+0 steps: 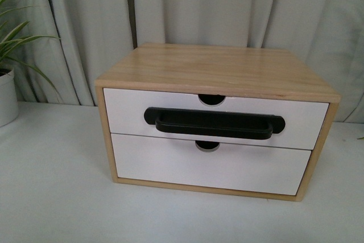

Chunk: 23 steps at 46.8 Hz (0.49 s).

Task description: Pull drawer

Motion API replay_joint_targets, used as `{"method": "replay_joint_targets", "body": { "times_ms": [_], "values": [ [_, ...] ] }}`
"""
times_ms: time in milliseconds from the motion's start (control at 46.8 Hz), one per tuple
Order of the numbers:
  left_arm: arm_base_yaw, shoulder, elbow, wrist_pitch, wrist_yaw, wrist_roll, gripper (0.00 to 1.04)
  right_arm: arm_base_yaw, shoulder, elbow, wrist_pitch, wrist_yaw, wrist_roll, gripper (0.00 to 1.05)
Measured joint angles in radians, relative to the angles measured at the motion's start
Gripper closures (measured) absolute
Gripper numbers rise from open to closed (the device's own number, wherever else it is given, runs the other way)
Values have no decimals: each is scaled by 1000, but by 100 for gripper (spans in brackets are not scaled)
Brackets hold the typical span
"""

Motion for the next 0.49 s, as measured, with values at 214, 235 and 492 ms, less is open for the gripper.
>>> {"method": "replay_joint_targets", "body": {
  "times_ms": [214,235,492],
  "values": [
    [0,0,0,0,0,0,6,0,0,0,0,0,0,9],
    [0,0,0,0,0,0,6,0,0,0,0,0,0,9],
    [0,0,0,0,0,0,6,0,0,0,0,0,0,9]
  ]
}}
